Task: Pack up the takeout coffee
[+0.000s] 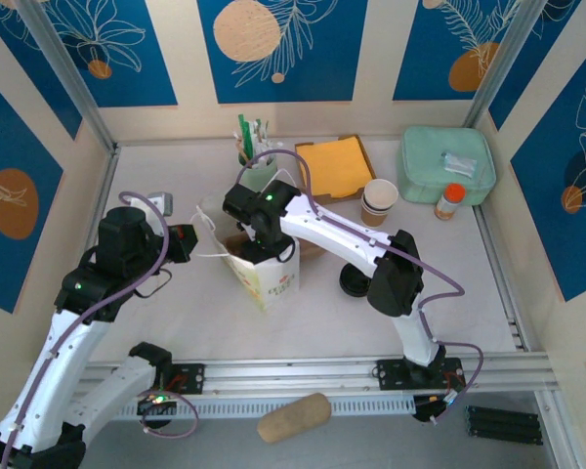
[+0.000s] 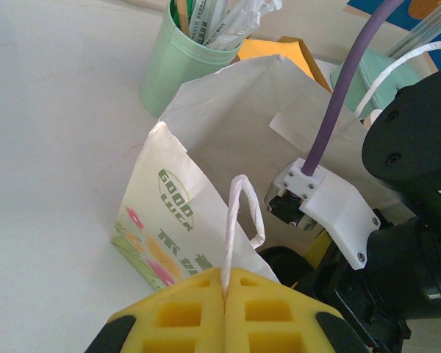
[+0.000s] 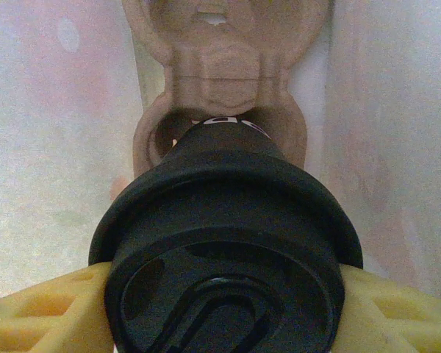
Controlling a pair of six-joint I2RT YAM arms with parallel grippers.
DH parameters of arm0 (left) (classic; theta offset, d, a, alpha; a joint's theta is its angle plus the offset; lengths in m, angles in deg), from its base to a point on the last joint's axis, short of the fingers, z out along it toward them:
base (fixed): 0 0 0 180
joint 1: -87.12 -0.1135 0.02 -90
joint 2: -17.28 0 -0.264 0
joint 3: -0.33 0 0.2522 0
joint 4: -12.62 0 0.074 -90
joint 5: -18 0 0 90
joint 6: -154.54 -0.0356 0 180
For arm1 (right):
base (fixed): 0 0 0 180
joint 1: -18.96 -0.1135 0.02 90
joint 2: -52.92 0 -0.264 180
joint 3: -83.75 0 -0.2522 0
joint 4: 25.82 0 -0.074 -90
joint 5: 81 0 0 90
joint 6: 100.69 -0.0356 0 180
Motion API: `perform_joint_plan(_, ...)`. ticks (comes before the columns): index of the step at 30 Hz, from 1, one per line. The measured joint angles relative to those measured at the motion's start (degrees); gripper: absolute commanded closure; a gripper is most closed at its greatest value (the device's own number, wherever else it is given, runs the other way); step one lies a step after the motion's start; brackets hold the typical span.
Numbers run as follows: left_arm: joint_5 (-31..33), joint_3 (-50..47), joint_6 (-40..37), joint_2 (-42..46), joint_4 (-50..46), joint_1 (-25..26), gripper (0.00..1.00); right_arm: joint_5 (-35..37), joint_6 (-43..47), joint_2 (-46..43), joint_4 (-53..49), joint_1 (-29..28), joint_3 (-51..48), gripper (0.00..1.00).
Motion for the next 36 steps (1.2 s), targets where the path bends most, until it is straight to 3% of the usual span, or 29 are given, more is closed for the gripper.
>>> perform_joint_plan(20, 0.0, 0.0, 0.4, -0.1, 0.0, 0.0, 1.00, 0.1, 0.9, 2.9, -5.6, -0.5, 8.7, 0.54)
perform_joint_plan(36, 0.0, -0.3, 0.4, -0.5, 0.1, 0.0, 1.00, -2.4, 3.0, 4.7, -7.4, 0.4, 8.7, 0.54)
